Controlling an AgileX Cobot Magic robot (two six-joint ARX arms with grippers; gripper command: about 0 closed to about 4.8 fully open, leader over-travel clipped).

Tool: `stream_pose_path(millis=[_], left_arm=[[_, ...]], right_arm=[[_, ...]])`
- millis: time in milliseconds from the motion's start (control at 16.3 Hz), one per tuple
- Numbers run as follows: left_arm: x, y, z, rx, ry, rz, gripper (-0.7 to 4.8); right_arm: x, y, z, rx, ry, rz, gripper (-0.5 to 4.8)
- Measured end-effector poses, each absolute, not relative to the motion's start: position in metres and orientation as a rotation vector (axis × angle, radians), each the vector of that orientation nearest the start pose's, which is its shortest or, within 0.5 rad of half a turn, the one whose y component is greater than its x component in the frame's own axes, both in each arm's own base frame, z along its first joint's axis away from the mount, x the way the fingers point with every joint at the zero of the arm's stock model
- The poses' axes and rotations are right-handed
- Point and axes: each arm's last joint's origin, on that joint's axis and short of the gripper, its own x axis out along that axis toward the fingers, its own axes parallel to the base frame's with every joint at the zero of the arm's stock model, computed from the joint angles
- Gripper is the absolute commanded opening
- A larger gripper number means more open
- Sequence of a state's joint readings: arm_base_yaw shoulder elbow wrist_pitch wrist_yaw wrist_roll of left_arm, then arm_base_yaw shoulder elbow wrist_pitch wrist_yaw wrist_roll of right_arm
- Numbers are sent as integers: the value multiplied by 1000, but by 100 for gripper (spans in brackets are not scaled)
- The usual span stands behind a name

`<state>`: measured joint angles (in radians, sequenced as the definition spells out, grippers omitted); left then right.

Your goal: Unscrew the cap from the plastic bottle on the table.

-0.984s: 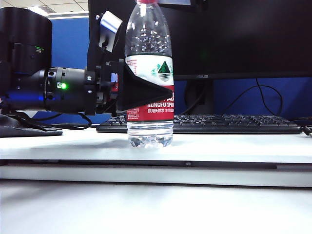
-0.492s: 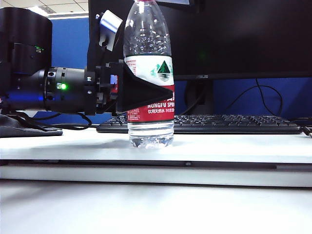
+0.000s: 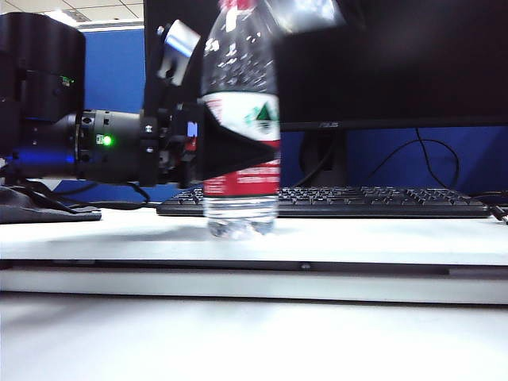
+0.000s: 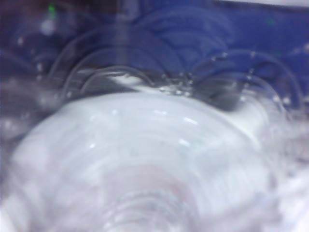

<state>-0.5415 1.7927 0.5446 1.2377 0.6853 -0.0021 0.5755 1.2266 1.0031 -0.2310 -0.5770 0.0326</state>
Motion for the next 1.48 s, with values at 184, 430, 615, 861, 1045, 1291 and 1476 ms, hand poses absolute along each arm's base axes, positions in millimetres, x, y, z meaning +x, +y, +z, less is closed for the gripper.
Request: stream_pose_path(millis=[184, 430, 615, 861, 1045, 1291, 1476], left_arm=[[251, -171, 147, -5, 14, -1209, 277], [251, -171, 147, -5, 14, -1209, 277], [251, -171, 147, -5, 14, -1210, 277], [251, -171, 147, -5, 14, -1210, 277], [251, -171, 147, -5, 16, -1212, 277], [251, -171, 146, -6, 26, -1213, 277], [250, -172, 146, -3, 25, -1229, 277]], right_arm=[[192, 157, 338, 54, 416, 910, 338], [151, 190, 359, 39, 196, 617, 337], [125, 225, 357, 64, 83, 345, 337], [131, 261, 333, 80, 72, 292, 337], [137, 272, 322, 112, 81, 280, 332], [139, 275, 319, 125, 80, 280, 301], [140, 278, 315, 115, 85, 275, 257]])
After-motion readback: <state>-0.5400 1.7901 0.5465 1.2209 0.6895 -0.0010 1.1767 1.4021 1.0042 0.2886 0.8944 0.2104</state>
